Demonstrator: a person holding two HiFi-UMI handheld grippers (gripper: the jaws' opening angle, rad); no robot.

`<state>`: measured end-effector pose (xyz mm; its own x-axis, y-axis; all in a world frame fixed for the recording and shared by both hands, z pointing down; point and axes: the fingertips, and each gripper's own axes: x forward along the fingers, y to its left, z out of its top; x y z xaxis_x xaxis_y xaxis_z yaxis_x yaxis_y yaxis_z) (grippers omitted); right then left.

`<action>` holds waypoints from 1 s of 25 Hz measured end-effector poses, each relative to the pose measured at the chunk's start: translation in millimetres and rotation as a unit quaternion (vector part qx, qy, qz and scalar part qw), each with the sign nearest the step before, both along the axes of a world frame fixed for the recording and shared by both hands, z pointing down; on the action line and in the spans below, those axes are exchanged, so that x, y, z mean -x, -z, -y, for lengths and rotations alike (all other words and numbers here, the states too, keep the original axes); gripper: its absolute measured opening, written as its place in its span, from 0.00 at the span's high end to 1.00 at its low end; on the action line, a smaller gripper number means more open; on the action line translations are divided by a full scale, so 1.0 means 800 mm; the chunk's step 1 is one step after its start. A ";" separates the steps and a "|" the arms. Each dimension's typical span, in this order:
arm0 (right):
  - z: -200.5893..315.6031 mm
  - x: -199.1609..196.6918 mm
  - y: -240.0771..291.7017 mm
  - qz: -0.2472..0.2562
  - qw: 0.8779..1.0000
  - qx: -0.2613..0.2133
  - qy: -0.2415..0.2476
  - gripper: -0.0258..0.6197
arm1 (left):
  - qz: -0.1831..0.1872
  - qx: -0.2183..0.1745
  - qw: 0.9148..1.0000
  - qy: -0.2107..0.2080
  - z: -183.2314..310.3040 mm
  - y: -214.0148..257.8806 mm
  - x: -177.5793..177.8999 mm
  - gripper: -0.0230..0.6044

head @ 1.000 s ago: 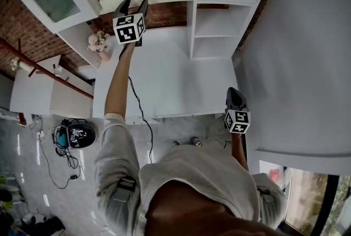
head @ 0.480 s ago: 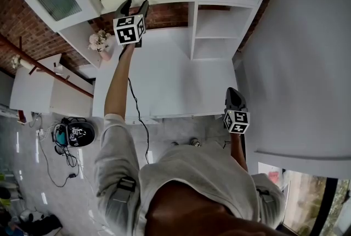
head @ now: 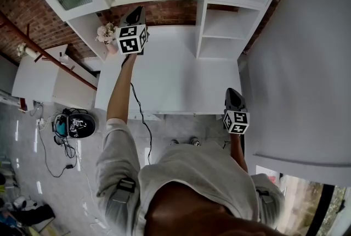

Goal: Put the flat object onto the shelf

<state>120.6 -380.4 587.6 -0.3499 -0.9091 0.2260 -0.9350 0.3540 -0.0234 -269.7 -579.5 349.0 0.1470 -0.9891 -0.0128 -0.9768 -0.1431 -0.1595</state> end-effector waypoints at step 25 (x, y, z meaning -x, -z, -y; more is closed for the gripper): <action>0.015 0.141 0.024 -0.006 0.990 -0.023 0.142 0.92 | -0.028 0.072 0.996 0.034 -0.236 -0.188 0.044 0.94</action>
<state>7.6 -392.1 568.4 -0.5900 -0.7842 0.1924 -0.7978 0.6028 0.0102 -304.5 -390.5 499.0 0.0822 -0.9890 0.1232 -0.9919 -0.0932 -0.0863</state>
